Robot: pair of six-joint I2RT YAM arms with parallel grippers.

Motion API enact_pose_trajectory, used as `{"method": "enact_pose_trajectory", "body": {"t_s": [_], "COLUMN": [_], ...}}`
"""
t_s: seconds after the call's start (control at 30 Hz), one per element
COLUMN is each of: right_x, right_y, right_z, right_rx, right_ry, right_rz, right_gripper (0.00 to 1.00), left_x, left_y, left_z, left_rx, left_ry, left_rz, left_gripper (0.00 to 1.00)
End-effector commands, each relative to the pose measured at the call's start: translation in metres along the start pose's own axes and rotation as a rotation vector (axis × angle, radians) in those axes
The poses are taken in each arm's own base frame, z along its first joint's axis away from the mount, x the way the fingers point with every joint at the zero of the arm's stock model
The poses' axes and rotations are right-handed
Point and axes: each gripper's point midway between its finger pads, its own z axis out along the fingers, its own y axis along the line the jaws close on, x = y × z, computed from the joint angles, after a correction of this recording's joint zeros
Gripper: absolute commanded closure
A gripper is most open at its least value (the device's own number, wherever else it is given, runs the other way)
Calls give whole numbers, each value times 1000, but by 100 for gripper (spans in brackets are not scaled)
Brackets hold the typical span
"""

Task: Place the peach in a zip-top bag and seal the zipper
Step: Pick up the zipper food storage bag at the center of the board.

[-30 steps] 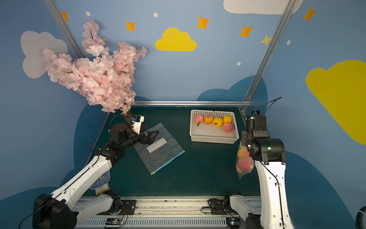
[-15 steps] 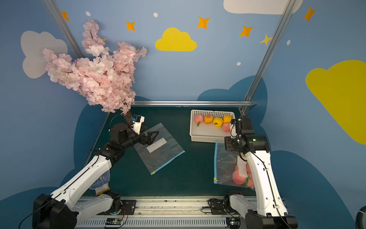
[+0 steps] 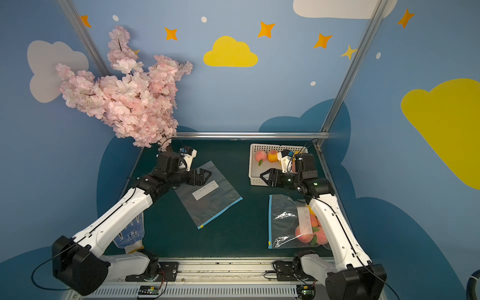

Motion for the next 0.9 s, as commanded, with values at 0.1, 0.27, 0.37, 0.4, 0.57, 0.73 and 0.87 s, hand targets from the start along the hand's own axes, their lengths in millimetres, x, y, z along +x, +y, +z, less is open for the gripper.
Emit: {"method": "enact_pose_trajectory", "body": {"t_s": [0.1,0.27,0.37,0.4,0.57,0.73,0.87], "right_x": [7,29,37,38,34,30,29], "right_y": [-10,-37,-48,-50,-65,-77,-81], "right_z": [43,68,76,77,71,62,57], "right_rx": [-45,-11,9,16,54,63,65], "right_ry": [8,49,59,56,28,-4,-12], "right_rz": [182,305,338,343,387,436,442], "right_gripper": [21,23,27,27,29,30,30], "left_x": [82,130,151,155,171,173,167], "left_y": [7,-20,-29,-31,-39,-41,-36], "left_z": [20,44,57,61,91,121,135], "left_rx": [-214,-177,-175,-177,-231,-275,-330], "left_ry": [353,521,611,629,703,729,722], "left_rz": [144,234,246,254,325,378,413], "left_gripper": [0,1,9,12,22,33,42]}}
